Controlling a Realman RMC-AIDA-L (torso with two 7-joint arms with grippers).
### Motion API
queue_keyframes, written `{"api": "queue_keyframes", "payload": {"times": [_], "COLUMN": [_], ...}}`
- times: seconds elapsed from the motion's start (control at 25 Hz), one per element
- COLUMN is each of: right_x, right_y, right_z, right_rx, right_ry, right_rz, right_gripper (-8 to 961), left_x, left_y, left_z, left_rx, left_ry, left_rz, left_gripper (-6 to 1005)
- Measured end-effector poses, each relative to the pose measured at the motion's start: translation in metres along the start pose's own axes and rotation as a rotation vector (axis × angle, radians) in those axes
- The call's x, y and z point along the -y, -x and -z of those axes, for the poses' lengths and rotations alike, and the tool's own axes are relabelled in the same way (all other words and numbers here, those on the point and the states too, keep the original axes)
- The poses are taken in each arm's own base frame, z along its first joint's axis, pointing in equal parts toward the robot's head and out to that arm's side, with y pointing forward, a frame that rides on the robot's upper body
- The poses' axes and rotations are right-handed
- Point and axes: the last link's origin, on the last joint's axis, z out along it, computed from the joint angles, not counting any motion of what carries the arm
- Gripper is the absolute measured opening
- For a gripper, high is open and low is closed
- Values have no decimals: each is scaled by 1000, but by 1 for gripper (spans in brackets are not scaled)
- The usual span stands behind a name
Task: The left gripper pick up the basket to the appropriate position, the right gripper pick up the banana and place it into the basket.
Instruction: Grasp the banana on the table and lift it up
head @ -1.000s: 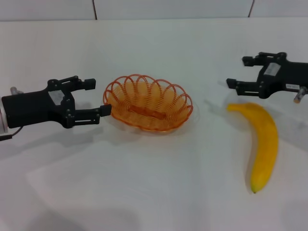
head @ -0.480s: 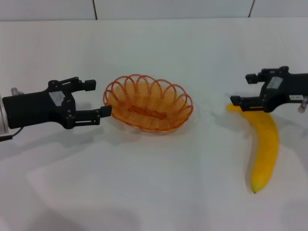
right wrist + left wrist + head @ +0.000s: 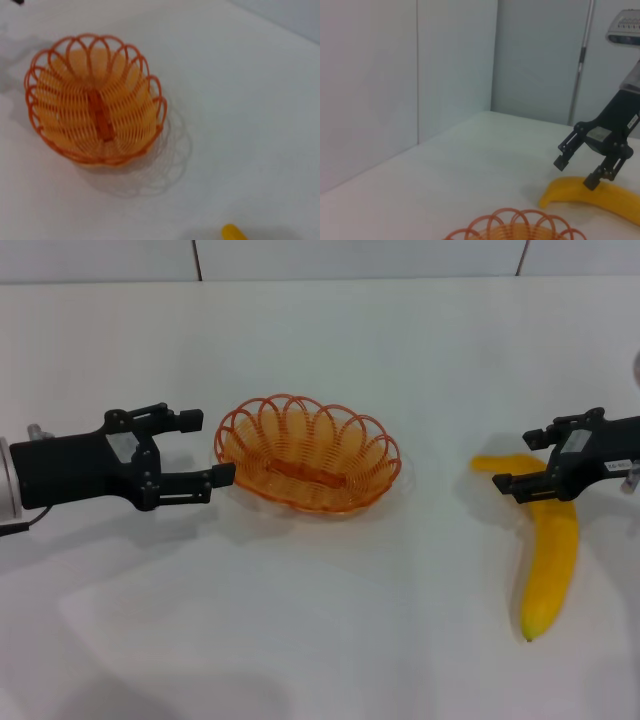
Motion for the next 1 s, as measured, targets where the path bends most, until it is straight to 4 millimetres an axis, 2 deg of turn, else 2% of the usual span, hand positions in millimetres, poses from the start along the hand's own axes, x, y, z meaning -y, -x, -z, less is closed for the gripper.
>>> {"api": "queue_keyframes", "payload": {"times": [0.6,1.0], "right_x": [3,-3], "right_y": [3,4], "right_z": [-1,-6], "right_rx": [-93,-142], "right_ry": [-47,-11], "right_rz": [14,32], "right_gripper": [732,721], "left_x": [2,2], "left_y": [1,0], "left_z": [-5,-5], "left_rx": [20,20], "left_ry": [-6,-5], "left_rz": [-2,-3], "left_gripper": [881,881]}}
